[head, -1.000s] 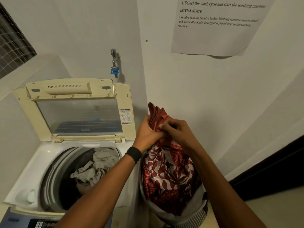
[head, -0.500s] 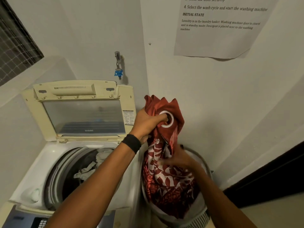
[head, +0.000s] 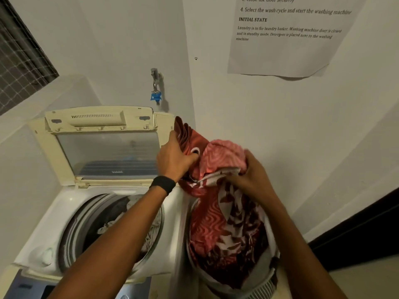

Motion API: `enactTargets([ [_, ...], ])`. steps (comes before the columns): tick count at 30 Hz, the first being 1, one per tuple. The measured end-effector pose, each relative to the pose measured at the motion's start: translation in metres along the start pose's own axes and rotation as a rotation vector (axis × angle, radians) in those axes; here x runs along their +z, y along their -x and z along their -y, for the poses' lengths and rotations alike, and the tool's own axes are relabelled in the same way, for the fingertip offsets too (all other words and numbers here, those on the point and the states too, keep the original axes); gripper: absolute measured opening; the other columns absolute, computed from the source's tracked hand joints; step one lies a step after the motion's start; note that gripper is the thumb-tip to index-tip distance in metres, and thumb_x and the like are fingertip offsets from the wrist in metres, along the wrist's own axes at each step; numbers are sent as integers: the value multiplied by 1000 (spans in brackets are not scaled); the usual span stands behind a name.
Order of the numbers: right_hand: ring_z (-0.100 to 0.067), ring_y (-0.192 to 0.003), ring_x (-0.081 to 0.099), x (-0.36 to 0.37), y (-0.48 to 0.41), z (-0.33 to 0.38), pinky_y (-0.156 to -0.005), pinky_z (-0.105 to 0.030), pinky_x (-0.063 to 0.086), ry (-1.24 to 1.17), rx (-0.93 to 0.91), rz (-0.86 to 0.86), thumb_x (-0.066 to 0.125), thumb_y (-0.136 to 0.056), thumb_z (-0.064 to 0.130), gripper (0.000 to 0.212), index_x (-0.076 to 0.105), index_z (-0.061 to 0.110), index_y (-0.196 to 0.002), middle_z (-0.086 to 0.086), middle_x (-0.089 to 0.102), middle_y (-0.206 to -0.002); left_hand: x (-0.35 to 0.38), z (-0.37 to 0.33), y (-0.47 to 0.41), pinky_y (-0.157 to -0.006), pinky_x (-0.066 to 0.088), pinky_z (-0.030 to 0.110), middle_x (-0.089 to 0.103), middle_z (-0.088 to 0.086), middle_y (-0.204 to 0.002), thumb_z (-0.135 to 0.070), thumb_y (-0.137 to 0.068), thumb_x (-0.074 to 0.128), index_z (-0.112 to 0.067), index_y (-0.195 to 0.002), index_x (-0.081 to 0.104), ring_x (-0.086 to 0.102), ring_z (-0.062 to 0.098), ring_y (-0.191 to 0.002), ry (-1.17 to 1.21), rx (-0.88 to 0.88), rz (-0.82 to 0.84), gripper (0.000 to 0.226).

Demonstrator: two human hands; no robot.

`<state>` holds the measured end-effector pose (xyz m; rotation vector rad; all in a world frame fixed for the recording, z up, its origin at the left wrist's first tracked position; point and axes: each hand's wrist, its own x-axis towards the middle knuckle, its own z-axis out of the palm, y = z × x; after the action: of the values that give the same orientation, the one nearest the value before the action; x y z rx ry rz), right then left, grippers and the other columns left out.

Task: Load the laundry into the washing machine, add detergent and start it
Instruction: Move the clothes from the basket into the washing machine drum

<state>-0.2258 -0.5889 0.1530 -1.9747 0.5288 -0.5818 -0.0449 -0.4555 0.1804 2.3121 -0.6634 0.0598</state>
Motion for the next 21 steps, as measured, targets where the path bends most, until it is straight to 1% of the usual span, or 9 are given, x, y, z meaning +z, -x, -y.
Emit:
enactTargets([
  [3, 1, -78, 57, -6, -23, 45, -66, -12, 45, -7, -143, -89, 80, -78, 17, 39, 52, 18, -106, 14, 60, -92, 10, -12, 8, -68, 57, 43, 70, 7, -98, -41, -82, 80, -15, -121, 46, 67, 32, -82, 30, 81, 30, 57],
  [6, -5, -80, 57, 10, -39, 55, -71, -19, 46, -60, -188, -104, 73, -80, 19, 30, 57, 13, -105, 4, 59, -92, 11, -24, 15, -65, 55, 44, 65, 2, -90, -25, -88, 73, -16, -114, 45, 67, 30, -82, 200, 182, 191, 40],
  [9, 2, -90, 55, 24, -45, 44, -79, -14, 45, -139, -82, -141, 64, -77, 27, 36, 64, 12, -110, -9, 53, -106, -3, -12, 19, -93, 58, 48, 65, 7, -117, -31, -78, 74, -18, -128, 47, 66, 26, -109, 634, 9, 548, 59],
  [10, 0, -90, 57, 25, -44, 41, -80, -17, 48, -176, -39, -148, 64, -77, 26, 36, 65, 12, -110, -10, 54, -106, -5, -7, 21, -98, 57, 49, 63, 8, -124, -35, -74, 76, -21, -133, 45, 65, 27, -116, 707, -36, 645, 68],
  [11, -9, -91, 61, 27, -42, 38, -81, -28, 53, -225, -6, -133, 64, -78, 23, 33, 66, 13, -109, -12, 58, -104, -6, -3, 23, -99, 57, 48, 62, 6, -128, -39, -71, 79, -23, -136, 43, 64, 26, -118, 690, -23, 693, 76],
  [13, -27, -91, 67, 30, -38, 40, -82, -45, 60, -308, 12, -34, 64, -83, 10, 30, 67, 15, -112, -12, 67, -101, -1, -2, 29, -98, 57, 40, 62, -3, -128, -48, -64, 87, -26, -138, 39, 65, 15, -116, 537, 62, 600, 91],
  [16, -15, -103, 71, 23, -36, 46, -91, -34, 59, -334, -31, 188, 69, -86, -2, 57, 57, 25, -135, 2, 69, -118, 7, -1, 29, -96, 58, 40, 66, -4, -125, -44, -62, 90, -35, -128, 49, 68, 12, -112, 689, 8, 331, 78],
  [18, -11, -122, 64, 13, -33, 39, -102, -35, 54, -313, -91, 242, 74, -88, 5, 78, 40, 31, -153, 7, 62, -137, 8, 0, 27, -98, 58, 40, 68, -4, -124, -29, -71, 90, -38, -127, 53, 69, 10, -111, 792, -53, 271, 67],
  [21, -1, -145, 38, 13, -19, 3, -113, -26, 42, -135, -93, 101, 87, -81, 32, 108, 14, 42, -160, 16, 35, -160, 6, 0, 19, -100, 57, 35, 70, -4, -124, -12, -84, 83, -25, -138, 53, 70, 5, -108, 852, -111, 208, 64],
])
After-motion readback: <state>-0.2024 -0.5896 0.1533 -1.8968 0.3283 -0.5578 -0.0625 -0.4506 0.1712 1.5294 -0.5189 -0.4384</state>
